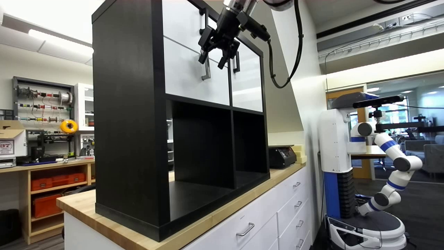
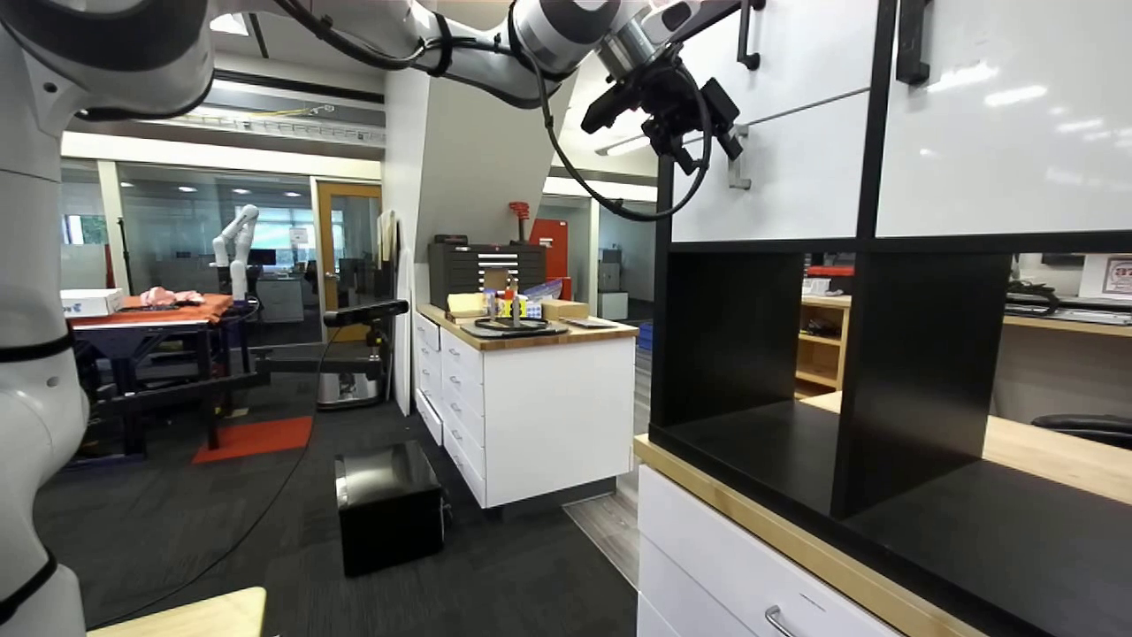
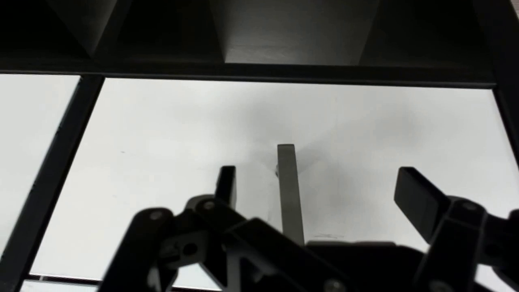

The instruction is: Open the bottom drawer

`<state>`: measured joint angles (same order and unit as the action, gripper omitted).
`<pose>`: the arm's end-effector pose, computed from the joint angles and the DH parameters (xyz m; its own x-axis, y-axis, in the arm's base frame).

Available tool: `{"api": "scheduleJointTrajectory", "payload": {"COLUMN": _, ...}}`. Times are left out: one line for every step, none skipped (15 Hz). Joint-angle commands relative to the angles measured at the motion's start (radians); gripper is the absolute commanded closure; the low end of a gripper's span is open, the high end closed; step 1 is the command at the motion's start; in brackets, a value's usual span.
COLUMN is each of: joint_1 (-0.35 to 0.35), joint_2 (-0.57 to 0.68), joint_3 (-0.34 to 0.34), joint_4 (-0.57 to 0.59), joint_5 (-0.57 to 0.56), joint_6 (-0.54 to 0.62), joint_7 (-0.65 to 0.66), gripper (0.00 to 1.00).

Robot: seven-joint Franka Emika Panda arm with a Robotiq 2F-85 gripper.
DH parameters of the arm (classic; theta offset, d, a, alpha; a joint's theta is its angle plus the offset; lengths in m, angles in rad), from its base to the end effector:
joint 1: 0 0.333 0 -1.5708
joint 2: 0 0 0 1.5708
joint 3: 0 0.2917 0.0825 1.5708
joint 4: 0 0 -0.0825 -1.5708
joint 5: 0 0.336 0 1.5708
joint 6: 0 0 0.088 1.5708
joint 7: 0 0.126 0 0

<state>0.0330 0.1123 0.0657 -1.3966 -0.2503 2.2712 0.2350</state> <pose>0.5938 0.0461 0.6877 0.7049 -0.0064 0.7093 -0.0866 -0.9933 0.0770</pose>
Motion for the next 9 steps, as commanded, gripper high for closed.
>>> {"api": "scheduleJointTrajectory", "payload": {"joint_1": -0.004, "joint_2": 0.035, "joint_3": -0.008, "joint_4": 0.052, "joint_5": -0.032, "joint_6": 0.016, "joint_7": -0.007, "gripper": 0.0}}
{"api": "scheduleJointTrajectory", "payload": {"joint_1": -0.006, "joint_2": 0.04, "joint_3": -0.011, "joint_4": 0.056, "joint_5": -0.034, "joint_6": 0.018, "joint_7": -0.009, "gripper": 0.0}}
{"api": "scheduleJointTrajectory", "payload": {"joint_1": -0.008, "joint_2": 0.042, "joint_3": -0.015, "joint_4": 0.058, "joint_5": -0.035, "joint_6": 0.019, "joint_7": -0.009, "gripper": 0.0}}
{"api": "scheduleJointTrajectory", "payload": {"joint_1": -0.011, "joint_2": 0.044, "joint_3": -0.018, "joint_4": 0.059, "joint_5": -0.034, "joint_6": 0.02, "joint_7": -0.011, "gripper": 0.0}}
{"api": "scheduleJointTrajectory", "payload": {"joint_1": -0.014, "joint_2": 0.047, "joint_3": -0.021, "joint_4": 0.061, "joint_5": -0.035, "joint_6": 0.021, "joint_7": -0.011, "gripper": 0.0}}
{"api": "scheduleJointTrajectory", "payload": {"joint_1": -0.017, "joint_2": 0.048, "joint_3": -0.023, "joint_4": 0.057, "joint_5": -0.029, "joint_6": 0.026, "joint_7": -0.015, "gripper": 0.25}}
{"api": "scheduleJointTrajectory", "payload": {"joint_1": -0.017, "joint_2": 0.05, "joint_3": -0.026, "joint_4": 0.056, "joint_5": -0.027, "joint_6": 0.029, "joint_7": -0.017, "gripper": 0.26}}
{"api": "scheduleJointTrajectory", "payload": {"joint_1": -0.018, "joint_2": 0.049, "joint_3": -0.028, "joint_4": 0.053, "joint_5": -0.02, "joint_6": 0.032, "joint_7": -0.022, "gripper": 0.32}}
{"api": "scheduleJointTrajectory", "payload": {"joint_1": -0.018, "joint_2": 0.049, "joint_3": -0.029, "joint_4": 0.051, "joint_5": -0.016, "joint_6": 0.037, "joint_7": -0.025, "gripper": 0.4}}
